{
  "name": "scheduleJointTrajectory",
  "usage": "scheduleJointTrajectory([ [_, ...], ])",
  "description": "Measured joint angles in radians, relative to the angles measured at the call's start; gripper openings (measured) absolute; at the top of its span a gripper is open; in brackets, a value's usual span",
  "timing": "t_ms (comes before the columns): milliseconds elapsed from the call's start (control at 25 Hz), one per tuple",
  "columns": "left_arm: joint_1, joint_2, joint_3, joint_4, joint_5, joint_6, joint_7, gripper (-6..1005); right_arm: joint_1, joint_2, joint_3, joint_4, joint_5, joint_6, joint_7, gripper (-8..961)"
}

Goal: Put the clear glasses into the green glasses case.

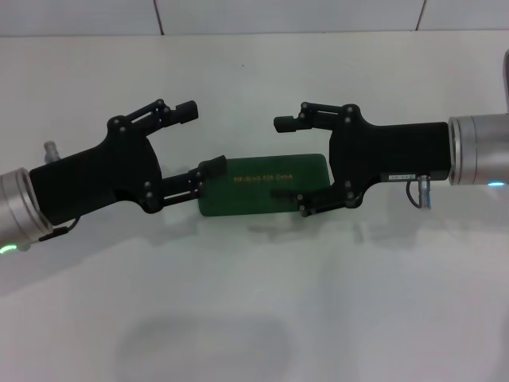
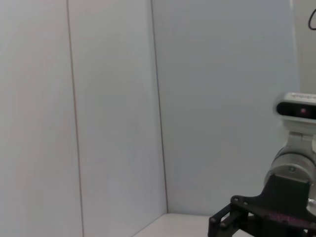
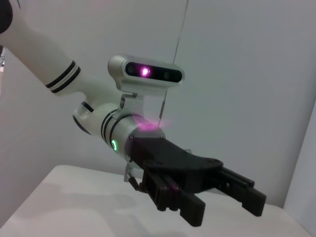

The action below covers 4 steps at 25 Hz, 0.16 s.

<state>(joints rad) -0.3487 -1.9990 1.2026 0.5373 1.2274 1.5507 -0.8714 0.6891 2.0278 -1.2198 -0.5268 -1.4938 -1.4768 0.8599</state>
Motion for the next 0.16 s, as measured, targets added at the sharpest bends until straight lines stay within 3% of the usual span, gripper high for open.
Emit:
scheduleJointTrajectory([
  [160, -0.003, -0.003, 0.000, -0.009, 0.000, -0.010, 0.000, 826, 0.000, 0.000, -0.001, 0.010, 0.009, -0.003, -0.010, 873],
])
